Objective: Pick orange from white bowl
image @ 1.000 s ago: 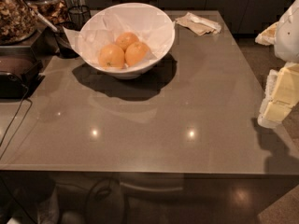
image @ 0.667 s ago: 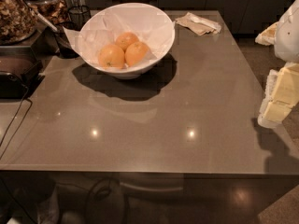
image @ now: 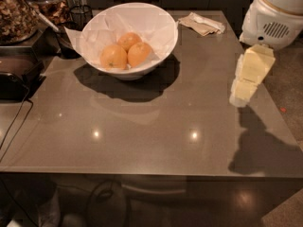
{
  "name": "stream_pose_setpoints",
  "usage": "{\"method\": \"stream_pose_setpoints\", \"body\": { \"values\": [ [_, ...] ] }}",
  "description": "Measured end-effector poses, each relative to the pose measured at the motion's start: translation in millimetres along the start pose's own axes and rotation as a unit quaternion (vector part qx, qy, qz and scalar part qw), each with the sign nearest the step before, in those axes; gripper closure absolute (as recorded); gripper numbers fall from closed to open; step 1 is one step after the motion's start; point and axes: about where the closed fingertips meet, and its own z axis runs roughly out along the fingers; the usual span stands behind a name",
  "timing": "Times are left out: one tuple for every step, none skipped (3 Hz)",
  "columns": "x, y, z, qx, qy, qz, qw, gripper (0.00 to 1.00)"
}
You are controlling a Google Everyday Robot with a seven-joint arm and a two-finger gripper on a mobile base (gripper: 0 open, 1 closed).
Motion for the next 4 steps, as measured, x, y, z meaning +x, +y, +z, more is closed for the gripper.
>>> {"method": "stream_pose_setpoints", "body": {
  "values": [
    [-31.9, -27.0, 12.2, -0.005, 0.007, 0.014, 0.9999, 0.00],
    [-42.7, -34.0, 12.8, 0.008, -0.007, 0.011, 0.9999, 0.00],
    [-53.4, -40.7, 11.8, 0.016, -0.030, 0.008, 0.9994, 0.00],
    [-88.1, -50.7, 2.6, 0.027, -0.047, -0.020, 0.9983, 0.00]
  ]
}}
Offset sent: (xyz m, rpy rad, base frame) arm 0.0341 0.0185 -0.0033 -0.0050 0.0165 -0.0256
